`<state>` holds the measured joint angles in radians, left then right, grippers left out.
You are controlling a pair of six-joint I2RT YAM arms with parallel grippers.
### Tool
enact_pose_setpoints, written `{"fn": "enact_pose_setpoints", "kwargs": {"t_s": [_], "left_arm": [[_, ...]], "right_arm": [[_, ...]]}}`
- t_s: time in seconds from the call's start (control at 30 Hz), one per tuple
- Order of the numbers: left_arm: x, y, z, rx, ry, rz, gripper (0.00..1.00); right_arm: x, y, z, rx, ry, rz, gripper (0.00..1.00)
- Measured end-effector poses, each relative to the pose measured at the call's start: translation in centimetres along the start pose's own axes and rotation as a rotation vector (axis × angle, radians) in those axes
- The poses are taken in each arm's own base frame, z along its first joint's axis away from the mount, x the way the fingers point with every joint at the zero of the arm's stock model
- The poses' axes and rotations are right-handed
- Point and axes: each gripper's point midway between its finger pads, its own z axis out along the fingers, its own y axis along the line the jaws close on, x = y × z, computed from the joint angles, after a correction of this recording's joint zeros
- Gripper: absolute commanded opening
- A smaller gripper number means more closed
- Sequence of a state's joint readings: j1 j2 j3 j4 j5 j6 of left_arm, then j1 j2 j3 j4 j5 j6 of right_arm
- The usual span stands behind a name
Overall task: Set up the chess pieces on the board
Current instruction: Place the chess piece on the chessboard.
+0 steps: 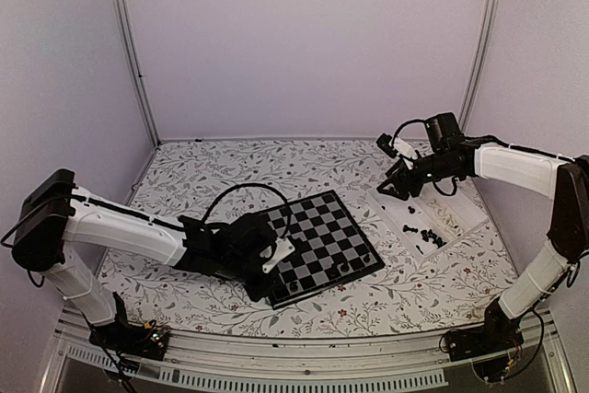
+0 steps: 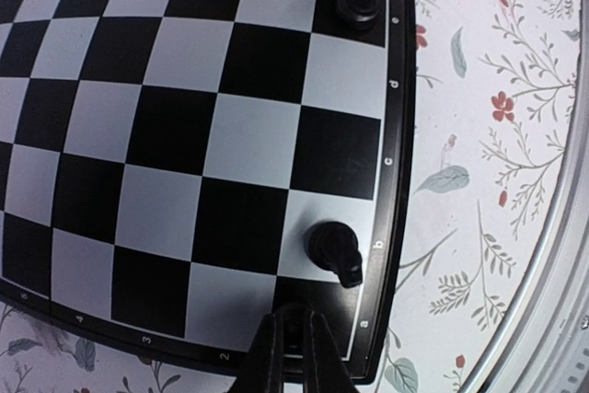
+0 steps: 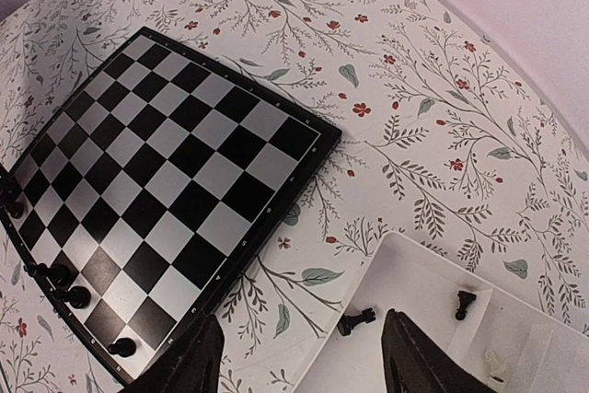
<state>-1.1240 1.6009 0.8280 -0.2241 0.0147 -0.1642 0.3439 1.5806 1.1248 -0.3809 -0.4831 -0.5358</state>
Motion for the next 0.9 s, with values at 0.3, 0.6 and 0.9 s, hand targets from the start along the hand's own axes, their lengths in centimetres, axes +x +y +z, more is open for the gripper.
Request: {"fn": "enact_pose_setpoints", "kwargs": {"t_s": [0.3, 0.6, 0.9], "left_arm": [[-0.3, -0.5, 0.4, 0.004, 0.003, 0.016, 0.00], [-0.3, -0.8, 0.4, -0.002, 0.003, 0.028, 0.00], [-0.9, 1.7, 0.6, -0.158, 0.002, 0.025, 0.00]], "right_arm": [[0.3, -0.1, 0.3, -0.002, 0.010, 0.002, 0.63], [0.3, 0.0, 0.3, -0.002, 0.010, 0.002, 0.64], [0.3, 0.0, 0.3, -0.003, 0.010, 0.002, 0.64]]}}
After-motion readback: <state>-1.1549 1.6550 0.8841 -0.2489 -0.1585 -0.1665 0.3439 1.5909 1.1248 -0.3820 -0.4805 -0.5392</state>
